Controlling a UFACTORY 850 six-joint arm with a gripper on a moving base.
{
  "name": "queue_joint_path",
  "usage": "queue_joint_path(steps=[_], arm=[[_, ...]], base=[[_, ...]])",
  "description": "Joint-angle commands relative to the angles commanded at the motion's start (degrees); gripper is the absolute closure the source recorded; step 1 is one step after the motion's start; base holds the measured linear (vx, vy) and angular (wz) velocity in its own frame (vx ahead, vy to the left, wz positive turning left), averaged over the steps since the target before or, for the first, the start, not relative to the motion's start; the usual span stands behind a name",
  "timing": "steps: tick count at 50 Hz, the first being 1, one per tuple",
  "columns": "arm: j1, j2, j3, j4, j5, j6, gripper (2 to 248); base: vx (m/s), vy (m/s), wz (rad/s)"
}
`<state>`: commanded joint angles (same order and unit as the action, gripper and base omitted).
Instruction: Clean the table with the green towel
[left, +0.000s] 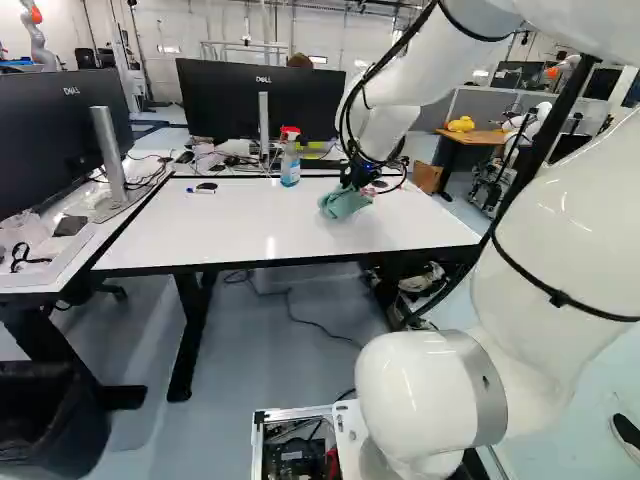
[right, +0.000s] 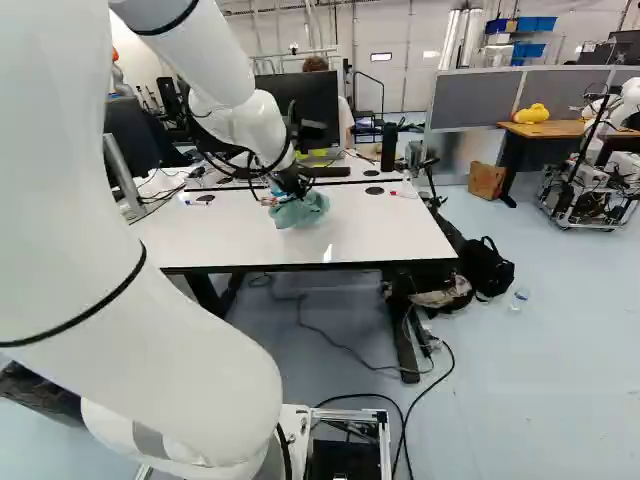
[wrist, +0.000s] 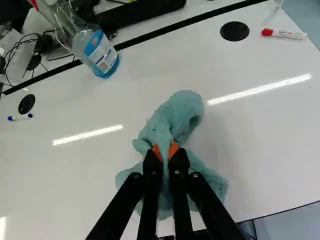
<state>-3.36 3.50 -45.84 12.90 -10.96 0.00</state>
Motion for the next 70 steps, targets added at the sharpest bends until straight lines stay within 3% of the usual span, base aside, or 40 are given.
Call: queue_joint_path(steps=[42,53,70], arm=[[-8.35,-2.13,-2.10,0.00,0.00,0.00,220],[-9.74,-4.51,-4.16,0.00,0.00,0.00,220],[-9.75,-7.00,-4.37,0.00,0.00,0.00,220]], base=[[0.000,0.000,0.000],[0.000,0.000,0.000],[0.000,0.000,0.000]])
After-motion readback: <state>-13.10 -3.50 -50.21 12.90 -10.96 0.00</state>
